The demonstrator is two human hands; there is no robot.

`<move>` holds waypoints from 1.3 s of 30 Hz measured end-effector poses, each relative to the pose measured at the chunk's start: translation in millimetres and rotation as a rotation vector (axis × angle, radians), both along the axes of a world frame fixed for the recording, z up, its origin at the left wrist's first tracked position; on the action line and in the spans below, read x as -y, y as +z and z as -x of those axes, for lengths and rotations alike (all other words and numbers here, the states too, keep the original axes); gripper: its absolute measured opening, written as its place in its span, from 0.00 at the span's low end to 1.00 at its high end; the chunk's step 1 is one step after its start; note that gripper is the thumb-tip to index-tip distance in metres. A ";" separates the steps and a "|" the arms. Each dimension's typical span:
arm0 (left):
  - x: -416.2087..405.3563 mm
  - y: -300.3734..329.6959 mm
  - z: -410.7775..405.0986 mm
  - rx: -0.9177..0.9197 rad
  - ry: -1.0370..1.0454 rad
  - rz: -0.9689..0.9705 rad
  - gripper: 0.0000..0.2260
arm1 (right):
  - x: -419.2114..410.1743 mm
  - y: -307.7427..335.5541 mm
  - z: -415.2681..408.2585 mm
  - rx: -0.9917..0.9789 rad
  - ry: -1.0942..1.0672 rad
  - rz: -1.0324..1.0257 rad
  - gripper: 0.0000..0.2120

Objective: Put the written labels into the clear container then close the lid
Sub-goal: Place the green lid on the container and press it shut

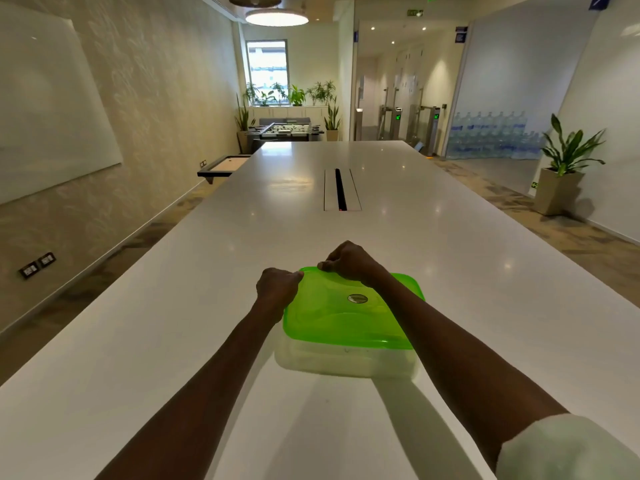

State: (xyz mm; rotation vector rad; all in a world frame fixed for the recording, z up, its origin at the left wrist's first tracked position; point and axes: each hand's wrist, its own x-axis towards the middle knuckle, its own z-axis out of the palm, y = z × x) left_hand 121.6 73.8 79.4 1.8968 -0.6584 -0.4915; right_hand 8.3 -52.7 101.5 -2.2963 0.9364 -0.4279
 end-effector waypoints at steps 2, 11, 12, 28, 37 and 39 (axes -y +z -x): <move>0.6 1.1 -1.2 -0.210 0.039 0.053 0.14 | -0.3 2.9 -12.6 -0.063 0.018 -0.049 0.18; 14.6 -3.8 -8.7 -0.557 0.061 0.099 0.15 | 8.7 19.3 -42.9 -0.323 0.030 -0.279 0.16; 15.8 -4.3 -9.2 -0.554 0.074 0.102 0.14 | 7.4 22.0 -45.8 -0.431 0.054 -0.235 0.16; 20.5 -9.8 -8.6 -0.455 0.185 0.138 0.11 | 1.8 24.4 -61.0 -0.767 0.115 -0.059 0.28; 20.6 -15.3 -4.3 -0.412 0.221 0.145 0.12 | 0.1 22.0 -55.4 -0.590 0.001 -0.122 0.29; 19.6 -15.2 -2.9 -0.363 0.219 0.135 0.13 | -1.5 20.0 -52.0 -0.502 -0.059 -0.159 0.30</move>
